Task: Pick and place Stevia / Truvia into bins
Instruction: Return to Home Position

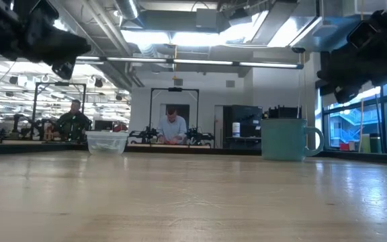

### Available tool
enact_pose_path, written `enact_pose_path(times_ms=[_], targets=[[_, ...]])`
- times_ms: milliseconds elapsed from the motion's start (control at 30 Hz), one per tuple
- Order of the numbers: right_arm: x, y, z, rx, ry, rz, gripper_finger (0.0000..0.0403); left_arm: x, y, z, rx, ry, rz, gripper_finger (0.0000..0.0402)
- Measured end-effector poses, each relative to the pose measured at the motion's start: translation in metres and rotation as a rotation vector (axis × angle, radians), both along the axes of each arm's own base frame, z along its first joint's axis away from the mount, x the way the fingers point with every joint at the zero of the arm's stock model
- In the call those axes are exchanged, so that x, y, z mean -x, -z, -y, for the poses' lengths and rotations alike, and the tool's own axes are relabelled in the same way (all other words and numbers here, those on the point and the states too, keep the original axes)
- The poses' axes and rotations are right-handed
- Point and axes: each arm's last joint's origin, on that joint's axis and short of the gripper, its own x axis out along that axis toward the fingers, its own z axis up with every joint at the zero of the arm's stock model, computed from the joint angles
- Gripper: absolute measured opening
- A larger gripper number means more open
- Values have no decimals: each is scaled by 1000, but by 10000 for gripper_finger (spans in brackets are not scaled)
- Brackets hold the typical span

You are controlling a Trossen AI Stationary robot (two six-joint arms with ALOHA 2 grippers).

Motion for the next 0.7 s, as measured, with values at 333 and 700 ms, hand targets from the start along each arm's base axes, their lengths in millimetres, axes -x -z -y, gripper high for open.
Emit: enact_pose_path(times_ms=[333,700], targets=[[4,-5,12,85,87,53,133,1,2,-4,-78,-125,-4,61],[16,-5,29,99,231,57,133,8,3,-7,-108,-210,-13,61]])
